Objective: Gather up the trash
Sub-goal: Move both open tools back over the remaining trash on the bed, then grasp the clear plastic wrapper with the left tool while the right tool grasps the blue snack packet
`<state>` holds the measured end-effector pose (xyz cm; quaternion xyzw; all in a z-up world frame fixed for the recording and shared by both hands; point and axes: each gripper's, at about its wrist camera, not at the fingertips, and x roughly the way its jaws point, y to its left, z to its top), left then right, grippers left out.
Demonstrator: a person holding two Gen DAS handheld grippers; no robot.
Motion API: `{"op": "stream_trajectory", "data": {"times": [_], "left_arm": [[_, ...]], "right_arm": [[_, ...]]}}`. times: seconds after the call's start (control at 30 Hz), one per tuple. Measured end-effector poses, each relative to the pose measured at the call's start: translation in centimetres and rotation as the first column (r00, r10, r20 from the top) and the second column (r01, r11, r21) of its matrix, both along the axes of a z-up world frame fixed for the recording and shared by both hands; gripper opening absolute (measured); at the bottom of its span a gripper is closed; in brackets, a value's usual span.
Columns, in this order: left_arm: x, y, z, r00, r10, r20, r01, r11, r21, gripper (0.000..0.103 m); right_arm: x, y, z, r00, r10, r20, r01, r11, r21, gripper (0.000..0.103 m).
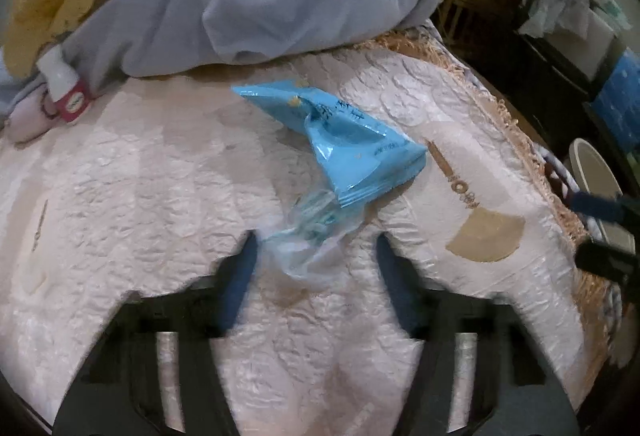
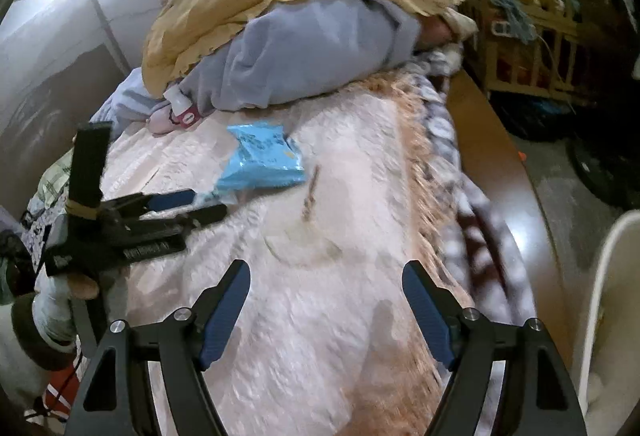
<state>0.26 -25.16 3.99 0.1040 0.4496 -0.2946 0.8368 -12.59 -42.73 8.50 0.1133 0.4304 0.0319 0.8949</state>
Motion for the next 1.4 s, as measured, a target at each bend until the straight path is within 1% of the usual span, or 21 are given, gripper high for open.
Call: {"op": "stream_trajectory", "data": {"times": [0.03,0.13,0.2,0.3,0.4,0.5,0.6,0.67,0.77,0.8,0.83,0.87,0.9,0.97,1.07,1.17,1.2,1.23,1.27,1.3,1.4], "left_arm": [[0.1,0.2,0.0,1.000,0.001,-0.018,-0.001,1.000,-0.004,0.020],[-0.1,2.0,0.3,0.999,0.012,-0.039,-0.014,0.999,-0.034,0.016],[-0.4,3.5,1.0,0.999,0.019,-0.033,-0.021,0.999,-0.049,0.007],[-0.9,5.7,1.7,0.998,0.047,-0.036,-0.050,0.997,-0.067,0.006],[-1.0,7.3,1.7,0.997,0.065,-0.041,-0.068,0.995,-0.072,0.006],[-0.9,7.5,1.7,0.998,0.063,-0.026,-0.065,0.994,-0.085,0.006],[-0.4,6.5,1.7,0.999,0.024,-0.039,-0.028,0.993,-0.114,0.014],[-0.3,5.7,1.5,0.999,0.014,-0.051,-0.020,0.993,-0.117,0.036],[-0.6,5.2,1.5,0.998,0.001,-0.057,-0.008,0.991,-0.132,0.040],[-0.6,5.0,1.5,0.999,0.000,-0.053,-0.006,0.992,-0.125,0.041],[-0.6,4.8,1.5,0.999,0.002,-0.048,-0.008,0.992,-0.122,0.047],[-0.5,4.6,1.5,0.999,0.006,-0.042,-0.011,0.993,-0.122,0.054],[-0.4,4.2,1.5,0.999,0.012,-0.034,-0.016,0.992,-0.126,0.056],[-0.1,3.5,1.4,0.999,0.007,-0.034,-0.012,0.992,-0.127,0.057],[0.5,1.7,1.0,1.000,-0.008,-0.026,0.005,0.994,-0.113,0.057],[1.5,-0.1,0.1,0.999,-0.024,-0.033,0.021,0.996,-0.082,0.057],[1.8,-0.5,-0.5,0.999,-0.021,-0.049,0.018,0.998,-0.066,0.056],[2.0,-0.6,-0.9,0.998,-0.013,-0.065,0.009,0.998,-0.060,0.047],[2.1,-0.5,-1.2,0.997,-0.006,-0.083,0.001,0.998,-0.064,0.026],[2.1,-0.3,-1.4,0.995,0.003,-0.097,-0.010,0.997,-0.072,0.022],[1.6,0.8,-0.9,0.991,0.019,-0.132,-0.034,0.993,-0.111,0.017]], "right_arm": [[0.9,0.4,0.0,1.000,0.011,0.002,-0.011,1.000,-0.002,0.076],[3.4,1.4,-0.1,0.999,0.044,0.003,-0.044,0.999,-0.002,0.077],[5.1,2.1,-0.3,0.998,0.062,-0.003,-0.062,0.998,-0.010,0.080],[8.0,3.3,-0.6,0.996,0.084,-0.005,-0.084,0.996,-0.018,0.082],[11.1,4.4,-1.0,0.995,0.102,-0.012,-0.101,0.995,0.022,0.086],[13.7,5.2,-1.5,0.995,0.098,-0.020,-0.098,0.995,-0.004,0.087],[15.7,5.1,-1.8,0.995,0.093,-0.032,-0.092,0.995,0.022,0.088],[16.7,5.2,-2.3,0.994,0.097,-0.059,-0.095,0.995,0.032,0.089],[18.2,5.9,-3.6,0.987,0.119,-0.104,-0.115,0.992,0.044,0.089],[18.5,6.1,-4.2,0.984,0.132,-0.123,-0.126,0.991,0.049,0.084],[18.8,6.4,-4.8,0.981,0.129,-0.145,-0.125,0.991,0.036,0.076],[18.8,6.4,-4.9,0.982,0.121,-0.146,-0.120,0.993,0.017,0.070],[18.6,6.3,-4.8,0.984,0.120,-0.131,-0.120,0.993,0.010,0.064],[17.9,5.7,-4.2,0.989,0.108,-0.100,-0.105,0.994,0.034,0.061],[16.8,4.6,-2.9,0.995,0.090,-0.051,-0.087,0.995,0.057,0.060],[16.1,3.6,-2.1,0.997,0.074,-0.031,-0.072,0.995,0.071,0.060],[15.8,3.2,-1.9,0.997,0.066,-0.027,-0.064,0.995,0.075,0.060],[15.6,3.0,-1.7,0.998,0.058,-0.025,-0.056,0.996,0.076,0.060],[15.2,2.9,-1.5,0.998,0.053,-0.021,-0.052,0.996,0.076,0.060],[14.7,2.7,-1.3,0.999,0.051,-0.016,-0.049,0.996,0.075,0.060],[12.5,1.9,-0.5,0.999,0.043,0.000,-0.043,0.997,0.060,0.061]]}}
